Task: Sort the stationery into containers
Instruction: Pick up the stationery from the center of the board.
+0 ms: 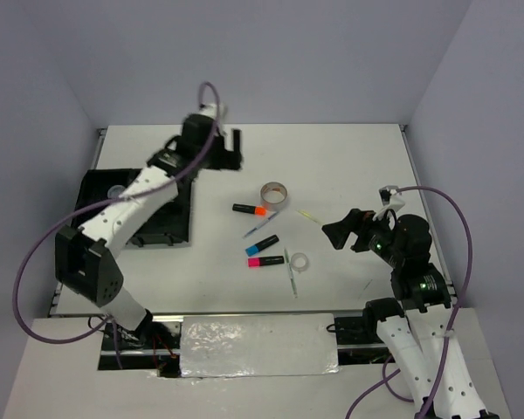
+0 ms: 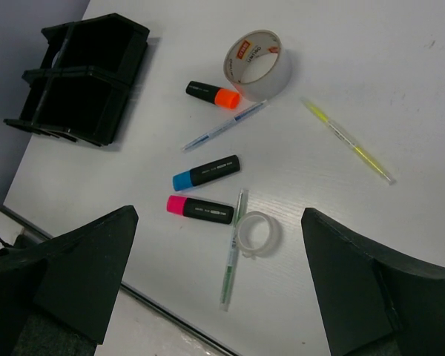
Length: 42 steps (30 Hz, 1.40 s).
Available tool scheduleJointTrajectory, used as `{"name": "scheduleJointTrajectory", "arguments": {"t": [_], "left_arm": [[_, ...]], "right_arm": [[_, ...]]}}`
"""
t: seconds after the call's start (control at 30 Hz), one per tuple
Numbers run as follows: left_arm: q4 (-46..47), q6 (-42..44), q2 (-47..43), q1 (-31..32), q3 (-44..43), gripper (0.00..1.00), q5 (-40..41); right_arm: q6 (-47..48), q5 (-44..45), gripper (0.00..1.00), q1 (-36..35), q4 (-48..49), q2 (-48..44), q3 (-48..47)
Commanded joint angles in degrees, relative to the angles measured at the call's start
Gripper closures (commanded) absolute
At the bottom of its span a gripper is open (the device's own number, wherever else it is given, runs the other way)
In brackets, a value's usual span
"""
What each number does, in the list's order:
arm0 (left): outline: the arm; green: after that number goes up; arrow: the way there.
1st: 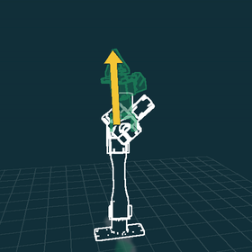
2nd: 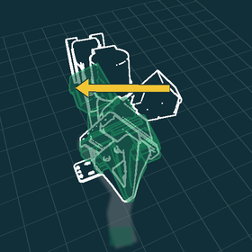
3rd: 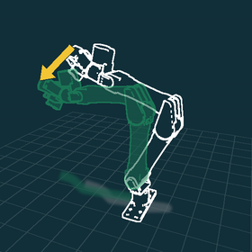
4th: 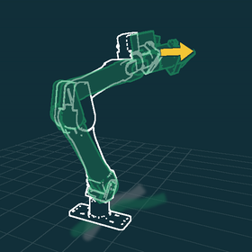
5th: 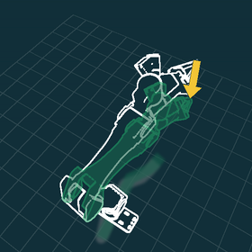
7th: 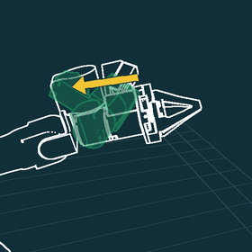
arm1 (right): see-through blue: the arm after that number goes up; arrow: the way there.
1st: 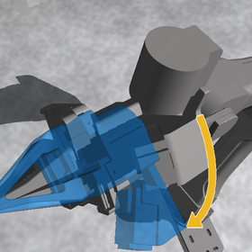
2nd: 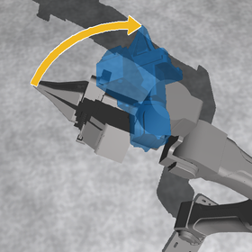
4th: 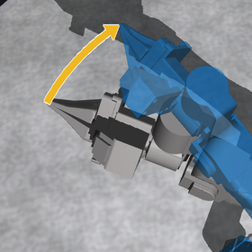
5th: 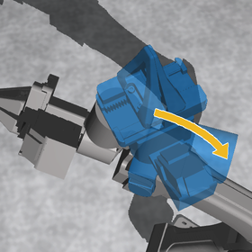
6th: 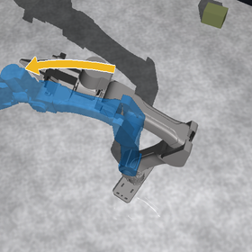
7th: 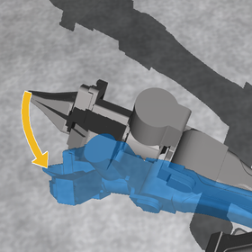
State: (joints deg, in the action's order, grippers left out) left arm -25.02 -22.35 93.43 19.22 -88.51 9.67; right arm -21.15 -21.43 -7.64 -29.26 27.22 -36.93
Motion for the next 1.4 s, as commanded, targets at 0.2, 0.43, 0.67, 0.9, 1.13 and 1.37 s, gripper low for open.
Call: {"name": "scheduleJointTrajectory", "arguments": {"t": [0.2,0.43,0.67,0.9,1.13,1.37], "left_arm": [[3.79,-0.75,11.37,17.16,-4.18,0.01,2.08],[-3.89,-4.72,28.55,17.08,-21.87,0.07,8.25],[-1.01,-6.13,31.55,17.08,-17.23,0.13,6.95],[1.63,-6.13,35.15,16.29,-16.61,0.3,3.44],[3.39,-6.39,35.42,14.88,-17.13,0.77,-0.17],[4.62,-9.01,29.11,12.25,-15.83,1.0,-2.57]], "right_arm": [[-0.3,0.95,0.0,-0.54,-1.77,-4.19,-2.98],[-0.39,0.52,0.0,-0.71,-3.09,-6.21,-2.71],[-0.74,-0.89,0.0,-0.71,-3.0,-6.92,-2.01],[-1.09,-1.07,0.0,-0.71,-2.74,-7.36,-2.1],[-0.21,1.48,0.0,-0.62,-3.97,-6.92,-3.41],[0.05,1.74,0.0,-0.71,-3.53,-5.78,-3.77]]}}
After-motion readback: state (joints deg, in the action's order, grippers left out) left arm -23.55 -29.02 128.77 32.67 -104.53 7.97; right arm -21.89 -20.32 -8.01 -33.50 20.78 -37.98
